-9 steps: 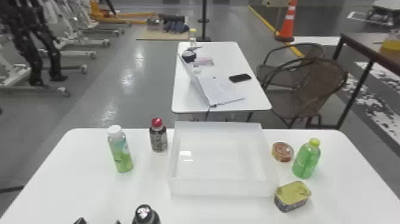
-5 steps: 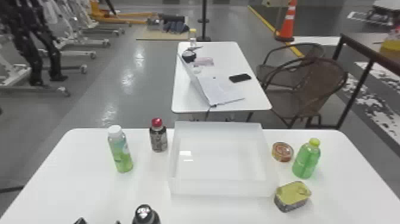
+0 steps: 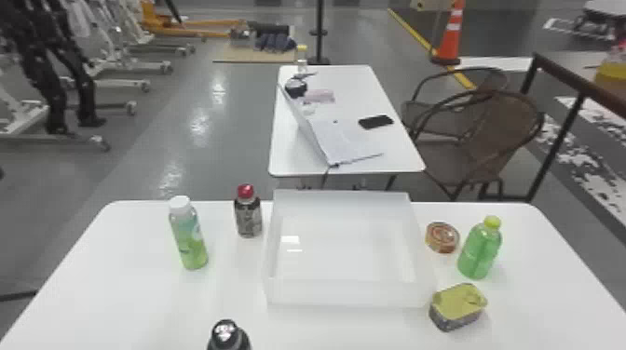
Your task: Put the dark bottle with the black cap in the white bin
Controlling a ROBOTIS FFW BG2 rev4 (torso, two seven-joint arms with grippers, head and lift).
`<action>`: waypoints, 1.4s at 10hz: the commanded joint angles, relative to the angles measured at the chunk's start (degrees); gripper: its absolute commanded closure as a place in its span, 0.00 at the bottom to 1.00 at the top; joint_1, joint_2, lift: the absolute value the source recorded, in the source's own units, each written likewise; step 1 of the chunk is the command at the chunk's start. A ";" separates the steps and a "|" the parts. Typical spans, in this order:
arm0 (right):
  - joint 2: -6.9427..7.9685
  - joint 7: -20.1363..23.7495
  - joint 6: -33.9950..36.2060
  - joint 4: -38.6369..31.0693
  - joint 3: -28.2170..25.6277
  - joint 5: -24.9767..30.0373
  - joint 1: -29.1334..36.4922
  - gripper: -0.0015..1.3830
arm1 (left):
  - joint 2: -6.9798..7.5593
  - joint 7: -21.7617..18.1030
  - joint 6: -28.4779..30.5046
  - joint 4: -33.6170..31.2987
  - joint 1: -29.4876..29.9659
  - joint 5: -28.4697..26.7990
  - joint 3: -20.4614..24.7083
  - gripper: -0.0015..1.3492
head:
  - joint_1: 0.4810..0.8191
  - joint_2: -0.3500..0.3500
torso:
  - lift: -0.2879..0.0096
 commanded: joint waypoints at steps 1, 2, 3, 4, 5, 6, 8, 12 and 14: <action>0.00 0.00 0.00 -0.07 0.00 0.00 0.07 0.07 | -0.15 -2.23 1.13 -0.01 0.21 -0.43 1.41 0.14 | 0.20 0.50 | 0.63; 0.00 0.00 0.00 -0.07 0.00 0.09 0.07 0.07 | 0.97 -5.05 0.96 0.51 0.12 0.01 1.06 0.13 | 0.20 0.50 | 0.63; 0.00 0.00 0.00 -0.07 0.00 0.09 0.07 0.07 | 3.08 -7.07 -0.54 0.95 0.12 -0.08 0.27 0.13 | 0.20 0.50 | 0.63; 0.00 0.00 0.00 -0.07 0.00 0.09 0.16 0.07 | 4.66 -9.88 -1.06 1.92 -0.58 -0.17 -0.17 0.13 | 0.20 0.50 | 0.63; 0.00 0.00 0.00 -0.16 0.00 0.09 0.16 0.07 | 5.10 -12.25 -0.98 2.80 -1.20 0.27 -0.61 0.13 | 0.20 0.50 | 0.63; 0.00 0.00 0.00 -0.16 0.00 0.00 0.33 0.07 | 5.54 -12.78 -1.06 2.80 -1.29 0.80 -1.66 0.13 | 0.20 0.50 | 0.63; 0.35 0.00 0.00 -0.16 0.00 0.09 0.33 0.07 | 9.32 -15.68 -0.01 3.68 -3.04 2.91 -6.14 0.09 | 0.20 0.50 | 0.63; 1.23 0.00 0.00 0.20 0.00 0.27 0.07 0.07 | 12.22 -17.53 1.66 4.38 -6.30 3.70 -11.07 0.00 | 0.20 0.50 | 0.63; 1.58 1.05 0.00 0.72 0.00 0.35 -0.90 0.07 | 13.18 -18.93 1.49 8.07 -10.43 4.05 -13.70 0.00 | 0.20 0.50 | 0.63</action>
